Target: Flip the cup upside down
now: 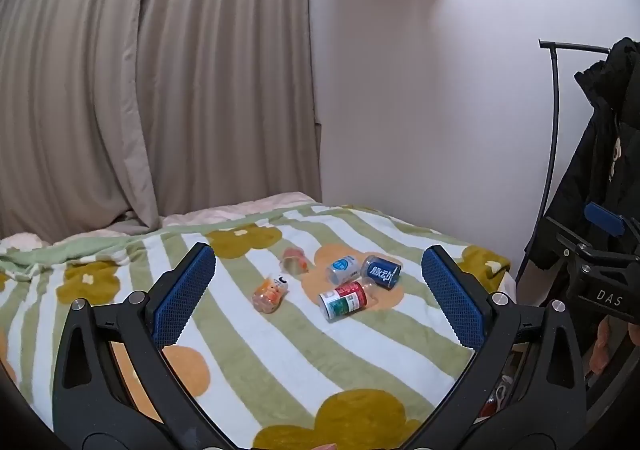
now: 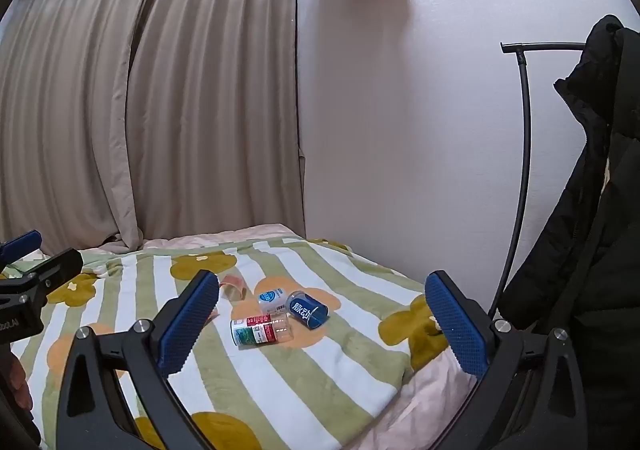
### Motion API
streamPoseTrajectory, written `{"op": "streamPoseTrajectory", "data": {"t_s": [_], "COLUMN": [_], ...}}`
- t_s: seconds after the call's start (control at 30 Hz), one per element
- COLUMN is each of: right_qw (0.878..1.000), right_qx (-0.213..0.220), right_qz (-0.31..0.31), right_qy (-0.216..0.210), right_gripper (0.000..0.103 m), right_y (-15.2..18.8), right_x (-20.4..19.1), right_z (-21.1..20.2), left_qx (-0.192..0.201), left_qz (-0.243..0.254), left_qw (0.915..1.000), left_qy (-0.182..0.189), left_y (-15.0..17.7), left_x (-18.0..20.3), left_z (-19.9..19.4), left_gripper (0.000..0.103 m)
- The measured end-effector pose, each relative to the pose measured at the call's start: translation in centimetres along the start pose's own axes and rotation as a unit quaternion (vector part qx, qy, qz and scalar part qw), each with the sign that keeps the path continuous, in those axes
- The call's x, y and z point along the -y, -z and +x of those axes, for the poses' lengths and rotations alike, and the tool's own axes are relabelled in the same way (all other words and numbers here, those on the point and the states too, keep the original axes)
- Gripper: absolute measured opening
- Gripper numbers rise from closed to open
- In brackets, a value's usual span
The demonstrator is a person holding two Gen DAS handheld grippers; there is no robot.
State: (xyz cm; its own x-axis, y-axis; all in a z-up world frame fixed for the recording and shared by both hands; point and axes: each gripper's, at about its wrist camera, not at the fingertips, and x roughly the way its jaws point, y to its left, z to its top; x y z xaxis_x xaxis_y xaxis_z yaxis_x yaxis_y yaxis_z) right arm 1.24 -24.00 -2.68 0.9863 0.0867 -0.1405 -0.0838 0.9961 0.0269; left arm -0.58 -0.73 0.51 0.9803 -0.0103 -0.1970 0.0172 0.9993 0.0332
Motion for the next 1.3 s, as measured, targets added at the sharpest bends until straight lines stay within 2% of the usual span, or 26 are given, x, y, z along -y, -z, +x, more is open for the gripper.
{"op": "streamPoseTrajectory", "data": {"t_s": [1.3], "right_qw": [1.000], "right_qx": [0.009], "right_qz": [-0.016], "right_qy": [-0.013], "right_gripper": [0.103], "right_y": [-0.5], "right_x": [-1.4], "right_z": [-0.9], "left_qx": [0.005], "left_qz": [-0.004], "left_qw": [1.0000], "left_qy": [0.003], "left_y": [0.1], "left_x": [0.4], "left_z": [-0.9], "left_gripper": [0.103]}}
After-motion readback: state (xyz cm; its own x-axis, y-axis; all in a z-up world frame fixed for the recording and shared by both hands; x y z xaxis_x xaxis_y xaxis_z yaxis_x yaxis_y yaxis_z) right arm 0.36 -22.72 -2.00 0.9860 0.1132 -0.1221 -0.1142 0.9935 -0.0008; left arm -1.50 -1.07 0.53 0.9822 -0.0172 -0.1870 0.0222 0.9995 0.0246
